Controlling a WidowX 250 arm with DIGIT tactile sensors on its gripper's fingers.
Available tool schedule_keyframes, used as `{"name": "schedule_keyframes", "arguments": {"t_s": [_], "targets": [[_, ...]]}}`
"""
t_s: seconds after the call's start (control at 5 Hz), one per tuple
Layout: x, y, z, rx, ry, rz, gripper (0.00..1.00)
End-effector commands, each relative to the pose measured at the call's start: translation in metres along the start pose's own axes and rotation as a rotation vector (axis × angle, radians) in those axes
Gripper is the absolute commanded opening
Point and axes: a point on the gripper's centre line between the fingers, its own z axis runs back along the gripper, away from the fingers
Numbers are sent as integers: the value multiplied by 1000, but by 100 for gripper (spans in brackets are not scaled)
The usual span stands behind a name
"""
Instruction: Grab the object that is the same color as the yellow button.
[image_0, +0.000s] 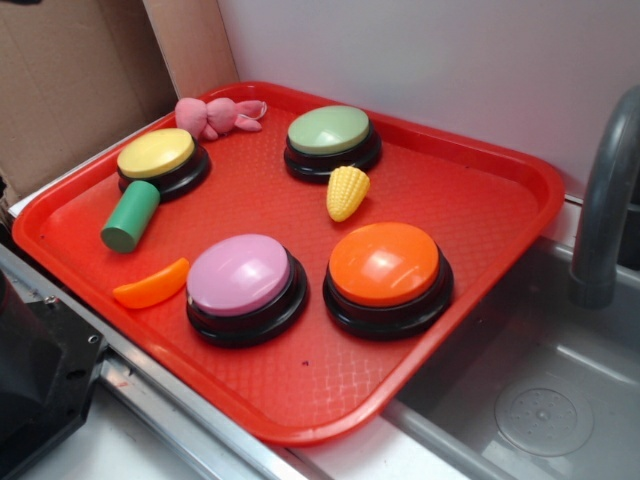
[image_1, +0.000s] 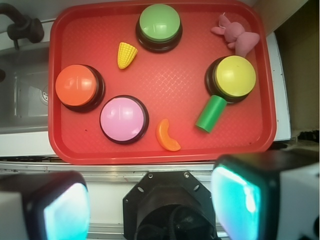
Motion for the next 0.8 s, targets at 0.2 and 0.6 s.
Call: {"name": "schedule_keyframes", "arguments": {"t_s": [0.2, 0.6], "targets": [[26, -10, -12, 18, -50, 71, 100], [78, -17, -58, 50, -108, 302, 100]]}}
